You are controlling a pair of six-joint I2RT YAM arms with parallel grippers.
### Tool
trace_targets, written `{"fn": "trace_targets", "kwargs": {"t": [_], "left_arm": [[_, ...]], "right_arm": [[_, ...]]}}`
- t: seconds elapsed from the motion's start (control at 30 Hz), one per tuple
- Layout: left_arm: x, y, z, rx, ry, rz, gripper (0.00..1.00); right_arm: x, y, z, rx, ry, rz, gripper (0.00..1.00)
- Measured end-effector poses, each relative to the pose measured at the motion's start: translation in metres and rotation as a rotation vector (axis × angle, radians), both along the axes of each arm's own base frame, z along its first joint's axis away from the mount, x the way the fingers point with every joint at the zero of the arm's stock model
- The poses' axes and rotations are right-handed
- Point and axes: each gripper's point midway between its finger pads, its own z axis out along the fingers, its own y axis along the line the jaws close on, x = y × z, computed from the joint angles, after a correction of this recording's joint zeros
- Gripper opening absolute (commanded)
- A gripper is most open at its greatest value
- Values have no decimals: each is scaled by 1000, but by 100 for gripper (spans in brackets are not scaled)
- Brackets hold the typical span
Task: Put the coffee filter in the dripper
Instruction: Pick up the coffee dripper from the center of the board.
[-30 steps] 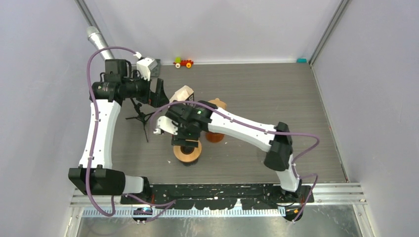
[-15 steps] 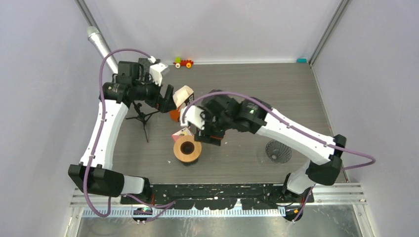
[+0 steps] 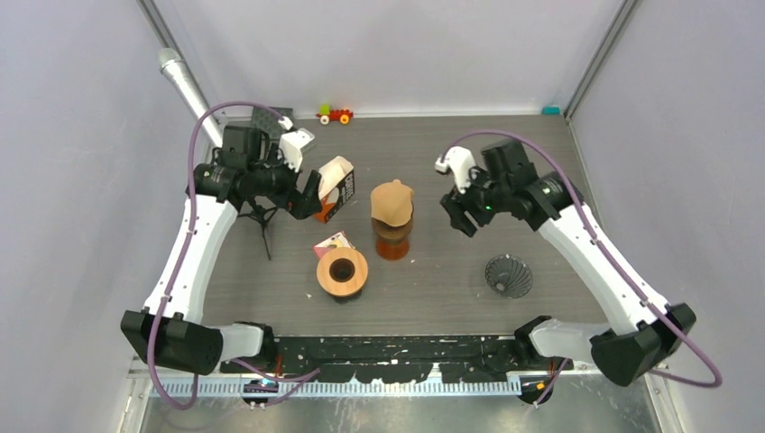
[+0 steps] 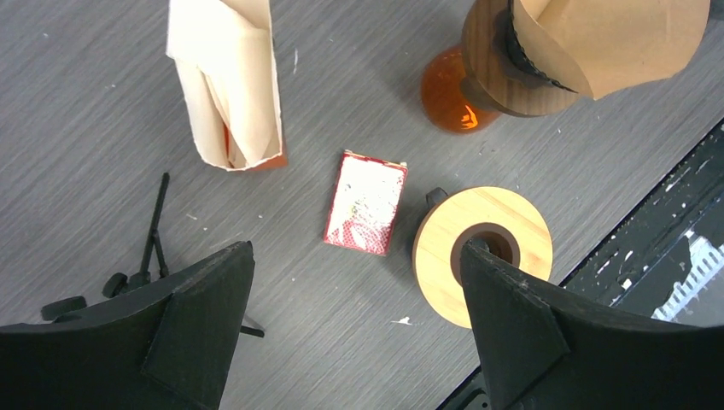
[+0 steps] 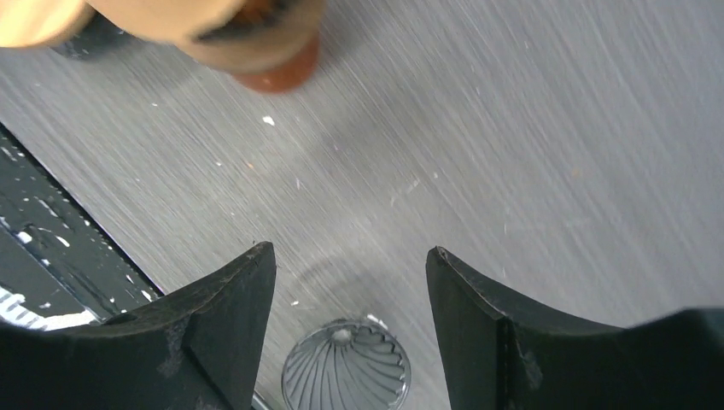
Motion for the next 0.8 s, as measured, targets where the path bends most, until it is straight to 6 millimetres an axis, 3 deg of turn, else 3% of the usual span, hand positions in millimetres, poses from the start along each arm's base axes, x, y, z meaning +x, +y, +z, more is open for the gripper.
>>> {"fn": "trace_targets", "kwargs": {"t": [0.17,0.4,0.57,0.8], "left_arm": [[-5,-5,-12,8,24,-23,92],[-7,-11,-16,4,26,-47,91],[-6,-14,-16,1,17,-57,92],[-7,-15,-17,2,19,-59,92]], "right_arm": [[-7,-56,-25,-10,38,-153,69],[-33,-129,-90,-111,230,-303,66],[-54,-158,-125,-166,364,-332,63],[-64,-171,-147,-207,429,-316,61]]}}
